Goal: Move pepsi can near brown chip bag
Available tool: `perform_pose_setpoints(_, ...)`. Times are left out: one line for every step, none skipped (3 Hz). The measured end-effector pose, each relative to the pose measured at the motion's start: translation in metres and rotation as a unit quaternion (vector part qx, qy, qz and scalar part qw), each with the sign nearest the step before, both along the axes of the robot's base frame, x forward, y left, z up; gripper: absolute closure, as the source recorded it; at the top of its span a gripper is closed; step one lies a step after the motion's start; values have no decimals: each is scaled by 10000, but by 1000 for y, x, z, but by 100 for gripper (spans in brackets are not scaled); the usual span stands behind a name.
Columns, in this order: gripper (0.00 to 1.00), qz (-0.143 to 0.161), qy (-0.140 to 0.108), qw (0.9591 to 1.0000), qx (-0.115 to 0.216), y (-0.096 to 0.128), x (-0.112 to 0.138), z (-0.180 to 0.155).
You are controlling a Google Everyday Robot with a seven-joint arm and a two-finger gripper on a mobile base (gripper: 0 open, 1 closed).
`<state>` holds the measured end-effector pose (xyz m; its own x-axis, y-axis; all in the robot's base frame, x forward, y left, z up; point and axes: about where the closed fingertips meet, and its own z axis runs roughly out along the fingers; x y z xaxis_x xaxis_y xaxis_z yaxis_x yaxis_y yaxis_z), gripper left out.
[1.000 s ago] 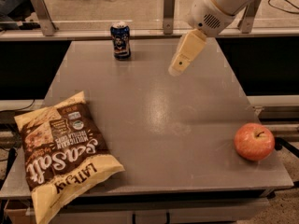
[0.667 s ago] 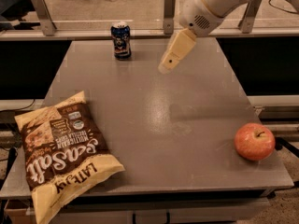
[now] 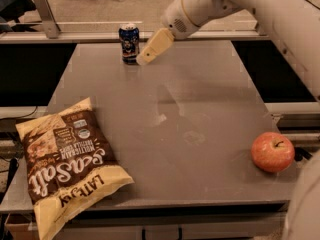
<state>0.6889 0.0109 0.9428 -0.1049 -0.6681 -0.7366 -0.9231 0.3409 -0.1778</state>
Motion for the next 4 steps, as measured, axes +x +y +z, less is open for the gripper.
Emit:
perform_pose_setpoints(0, -274, 44, 9982, 537, 32, 40, -18)
perform_pose_setpoints(0, -509, 2, 9949, 873, 56, 71, -33)
perform_pose_setpoints(0, -712, -75, 9910, 1127, 72, 94, -43)
perform_pose_setpoints(17, -884, -188, 9878, 1266, 80, 113, -45)
